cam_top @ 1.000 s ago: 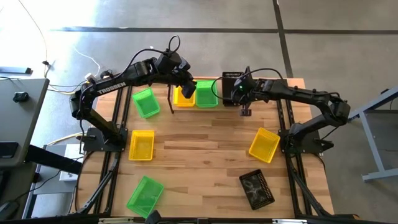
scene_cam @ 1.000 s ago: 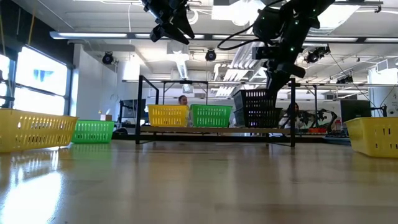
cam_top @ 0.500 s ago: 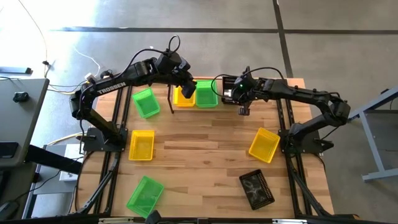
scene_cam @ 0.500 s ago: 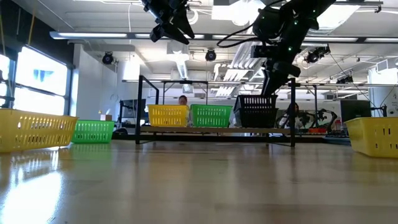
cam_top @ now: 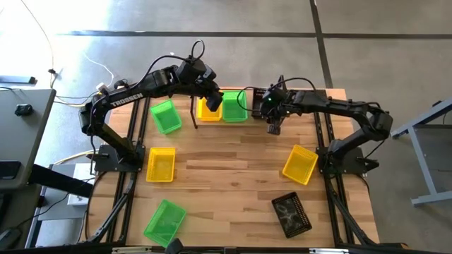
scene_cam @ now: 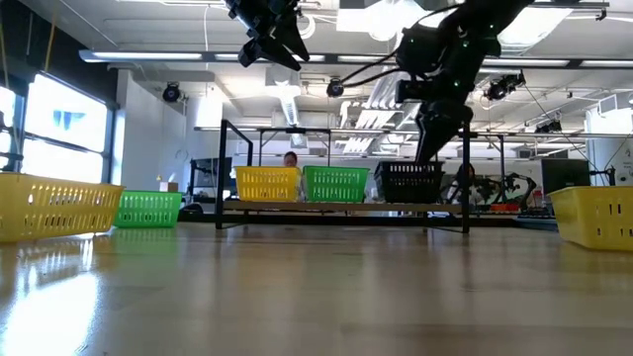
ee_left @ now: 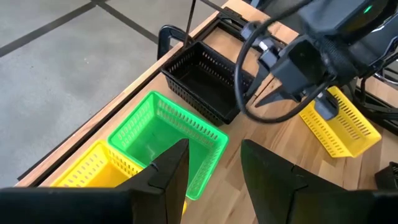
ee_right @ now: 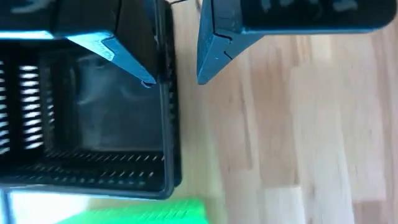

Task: Stack baskets on shelf by color
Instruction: Stack the left black bin on the other black bin on the shelf, then stack the left yellow bin on the other yellow bin on the shelf

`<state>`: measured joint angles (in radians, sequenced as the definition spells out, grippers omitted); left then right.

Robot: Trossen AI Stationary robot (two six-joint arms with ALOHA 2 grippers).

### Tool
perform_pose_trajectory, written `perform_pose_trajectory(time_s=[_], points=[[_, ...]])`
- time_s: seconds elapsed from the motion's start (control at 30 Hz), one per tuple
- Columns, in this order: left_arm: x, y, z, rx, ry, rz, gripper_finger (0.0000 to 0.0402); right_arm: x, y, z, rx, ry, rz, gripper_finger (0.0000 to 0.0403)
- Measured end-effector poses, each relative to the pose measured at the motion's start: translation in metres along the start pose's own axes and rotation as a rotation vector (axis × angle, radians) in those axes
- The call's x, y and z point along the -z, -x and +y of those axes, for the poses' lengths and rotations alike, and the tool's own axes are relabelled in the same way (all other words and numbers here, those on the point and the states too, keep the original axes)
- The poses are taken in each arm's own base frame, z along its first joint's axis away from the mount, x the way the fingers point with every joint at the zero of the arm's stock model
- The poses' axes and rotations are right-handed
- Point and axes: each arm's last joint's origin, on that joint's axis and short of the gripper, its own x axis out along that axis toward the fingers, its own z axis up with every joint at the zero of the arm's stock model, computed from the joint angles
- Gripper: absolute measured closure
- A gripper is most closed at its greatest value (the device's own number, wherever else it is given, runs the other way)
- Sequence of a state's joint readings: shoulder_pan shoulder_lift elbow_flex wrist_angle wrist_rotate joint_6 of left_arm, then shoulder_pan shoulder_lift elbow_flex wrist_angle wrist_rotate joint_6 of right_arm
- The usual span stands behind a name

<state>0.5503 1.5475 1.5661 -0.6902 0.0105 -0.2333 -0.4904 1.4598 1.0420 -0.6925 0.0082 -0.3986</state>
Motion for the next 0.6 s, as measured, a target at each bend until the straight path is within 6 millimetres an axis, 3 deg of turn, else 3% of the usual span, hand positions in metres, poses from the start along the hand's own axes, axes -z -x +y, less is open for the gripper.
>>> perform_pose_trajectory(time_s=[0.17, 0.37, 0.6], points=[[0.000, 0.000, 0.000, 0.000, 0.000, -0.001, 0.0267, -0.002, 0.001, 0.003, 0.001, -0.003, 0.006, 0.0307], [0.000, 0.000, 0.002, -0.009, -0.015, 0.002, 0.0267, -0.012, 0.017, 0.002, 0.025, -0.014, -0.036, 0.0307], [0.009, 0.006, 0.013, -0.092, -0.040, 0.097, 0.0267, -0.018, 0.025, 0.000, 0.023, -0.062, -0.050, 0.0307]])
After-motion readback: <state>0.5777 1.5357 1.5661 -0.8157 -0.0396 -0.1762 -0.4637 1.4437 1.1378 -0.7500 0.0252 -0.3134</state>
